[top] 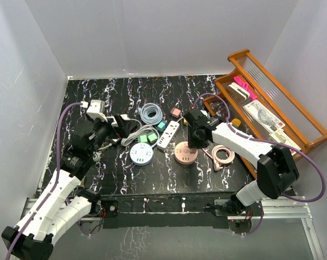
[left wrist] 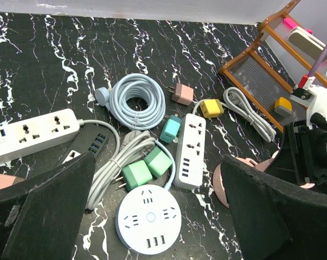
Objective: Insert the plug
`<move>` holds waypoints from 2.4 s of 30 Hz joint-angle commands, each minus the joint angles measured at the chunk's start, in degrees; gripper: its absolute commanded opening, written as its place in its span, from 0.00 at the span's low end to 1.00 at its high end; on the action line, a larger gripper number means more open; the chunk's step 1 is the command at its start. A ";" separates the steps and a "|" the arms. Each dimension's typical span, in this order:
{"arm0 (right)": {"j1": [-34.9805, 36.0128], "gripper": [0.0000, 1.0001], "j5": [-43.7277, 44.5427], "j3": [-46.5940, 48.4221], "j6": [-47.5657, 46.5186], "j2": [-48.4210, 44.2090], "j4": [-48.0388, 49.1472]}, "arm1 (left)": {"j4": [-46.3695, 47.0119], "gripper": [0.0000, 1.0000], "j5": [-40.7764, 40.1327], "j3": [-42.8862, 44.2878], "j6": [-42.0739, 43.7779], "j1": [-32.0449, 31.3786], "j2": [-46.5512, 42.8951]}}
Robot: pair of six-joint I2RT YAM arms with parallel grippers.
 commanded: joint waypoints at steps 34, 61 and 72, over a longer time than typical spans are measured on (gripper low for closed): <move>-0.08 0.00 -2.15 -3.19 1.74 1.69 1.51 | 0.72 0.98 0.37 -0.42 0.70 0.17 -0.28; 2.65 0.00 3.39 -9.06 0.84 8.95 6.34 | 0.63 0.98 0.25 -0.31 1.05 0.17 0.78; 2.62 0.00 0.48 -15.01 2.52 13.09 12.58 | 0.68 0.98 0.01 -0.33 1.14 0.15 1.14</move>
